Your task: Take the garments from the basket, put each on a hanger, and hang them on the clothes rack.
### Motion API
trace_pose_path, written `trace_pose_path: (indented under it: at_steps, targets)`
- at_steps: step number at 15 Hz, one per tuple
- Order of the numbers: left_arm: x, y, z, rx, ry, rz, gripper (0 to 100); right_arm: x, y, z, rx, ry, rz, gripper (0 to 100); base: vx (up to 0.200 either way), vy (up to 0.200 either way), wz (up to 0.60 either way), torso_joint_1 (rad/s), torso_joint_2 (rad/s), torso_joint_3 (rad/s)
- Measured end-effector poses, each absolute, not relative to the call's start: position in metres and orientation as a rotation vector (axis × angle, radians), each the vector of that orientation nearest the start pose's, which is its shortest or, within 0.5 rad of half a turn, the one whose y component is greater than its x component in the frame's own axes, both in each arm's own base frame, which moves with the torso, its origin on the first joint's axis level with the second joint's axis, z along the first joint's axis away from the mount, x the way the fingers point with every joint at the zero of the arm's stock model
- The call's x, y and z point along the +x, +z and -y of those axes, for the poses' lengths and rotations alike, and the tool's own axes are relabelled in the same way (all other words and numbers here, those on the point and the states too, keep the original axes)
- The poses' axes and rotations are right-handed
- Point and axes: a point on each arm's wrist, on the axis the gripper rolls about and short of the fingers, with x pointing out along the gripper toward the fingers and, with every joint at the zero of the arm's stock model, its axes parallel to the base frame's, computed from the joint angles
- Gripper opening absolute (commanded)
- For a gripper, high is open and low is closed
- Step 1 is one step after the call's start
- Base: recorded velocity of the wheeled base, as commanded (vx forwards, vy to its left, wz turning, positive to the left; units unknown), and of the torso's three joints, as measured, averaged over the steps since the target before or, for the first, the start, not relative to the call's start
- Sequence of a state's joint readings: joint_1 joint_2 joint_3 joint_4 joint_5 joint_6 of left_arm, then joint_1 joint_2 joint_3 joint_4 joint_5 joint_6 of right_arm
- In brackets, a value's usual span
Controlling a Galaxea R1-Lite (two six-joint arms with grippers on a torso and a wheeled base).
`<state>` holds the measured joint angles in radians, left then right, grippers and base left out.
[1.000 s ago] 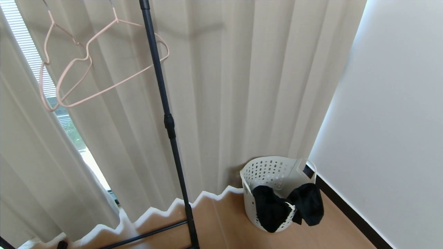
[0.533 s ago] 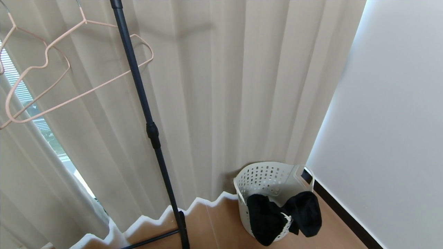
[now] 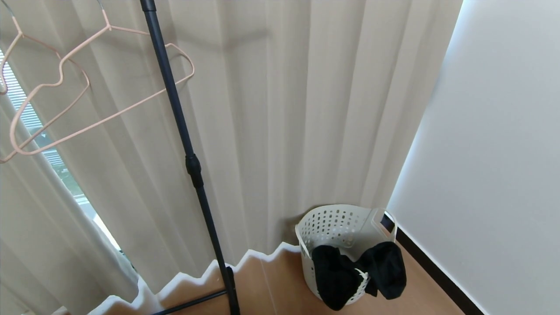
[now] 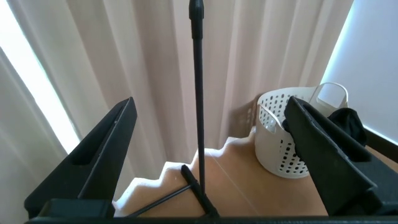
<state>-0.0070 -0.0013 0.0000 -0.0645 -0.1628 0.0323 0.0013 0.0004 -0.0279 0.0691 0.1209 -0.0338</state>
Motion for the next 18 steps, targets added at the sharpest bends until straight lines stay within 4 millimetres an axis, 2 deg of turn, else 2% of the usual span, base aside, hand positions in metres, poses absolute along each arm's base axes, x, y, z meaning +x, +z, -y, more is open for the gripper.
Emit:
trace_pose_path:
  at_steps: [18]
  targets:
    - [-0.0234, 0.0819, 0.0035, 0.04, -0.17, 0.068, 100, -0.0251, 0.0764, -0.0025, -0.018, 0.116, -0.036, 100, 0.0, 0.0, 0.0, -0.012, 0.07, -0.134]
